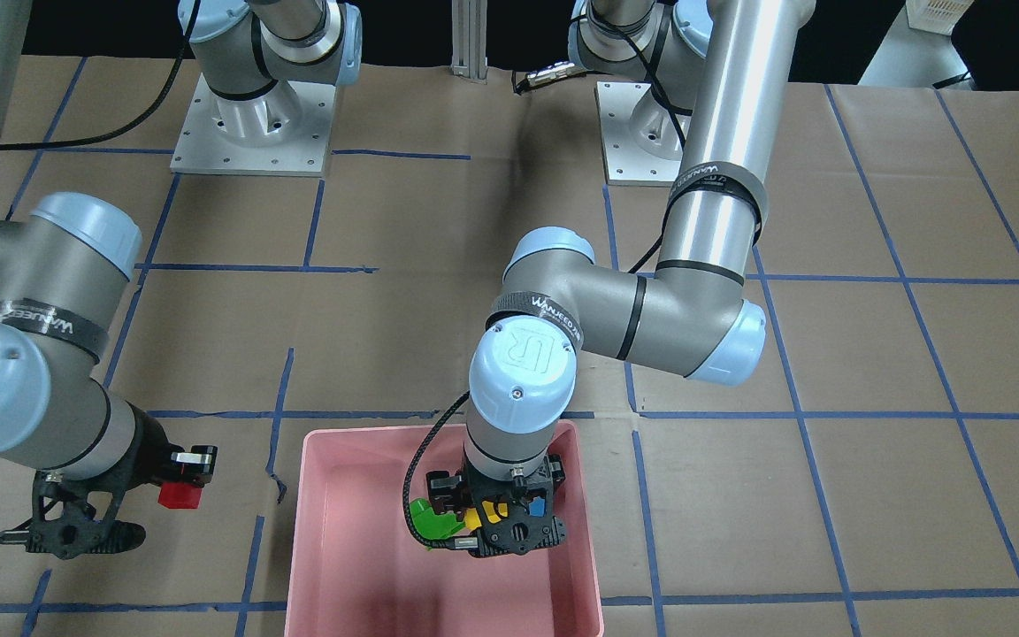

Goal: Put all blocks into box

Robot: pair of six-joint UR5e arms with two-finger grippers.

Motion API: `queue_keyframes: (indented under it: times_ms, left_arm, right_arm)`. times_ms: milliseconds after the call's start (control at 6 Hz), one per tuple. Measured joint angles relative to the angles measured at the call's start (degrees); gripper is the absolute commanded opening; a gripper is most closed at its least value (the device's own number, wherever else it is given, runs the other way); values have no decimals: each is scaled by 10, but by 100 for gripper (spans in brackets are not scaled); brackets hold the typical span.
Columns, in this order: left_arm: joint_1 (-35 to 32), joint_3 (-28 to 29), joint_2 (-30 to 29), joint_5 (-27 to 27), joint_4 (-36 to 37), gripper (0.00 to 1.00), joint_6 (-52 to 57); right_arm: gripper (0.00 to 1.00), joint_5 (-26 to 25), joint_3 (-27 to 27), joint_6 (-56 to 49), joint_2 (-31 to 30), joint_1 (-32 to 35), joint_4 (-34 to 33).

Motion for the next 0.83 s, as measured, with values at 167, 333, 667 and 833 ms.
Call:
queue_keyframes:
  times_ms: [167, 333, 667, 833]
  left_arm:
    - [5, -3, 23, 3, -32, 99, 15]
    - [19, -4, 54, 5, -68, 95, 33]
    - [55, -5, 129, 6, -155, 96, 82]
    - [65, -6, 166, 6, -200, 96, 101]
  right_arm:
    - [26, 0, -8, -1, -16, 1, 28]
    - [26, 0, -13, 4, -25, 4, 42]
    - [26, 8, -18, 72, -22, 34, 30]
    - [26, 9, -38, 129, 0, 70, 15]
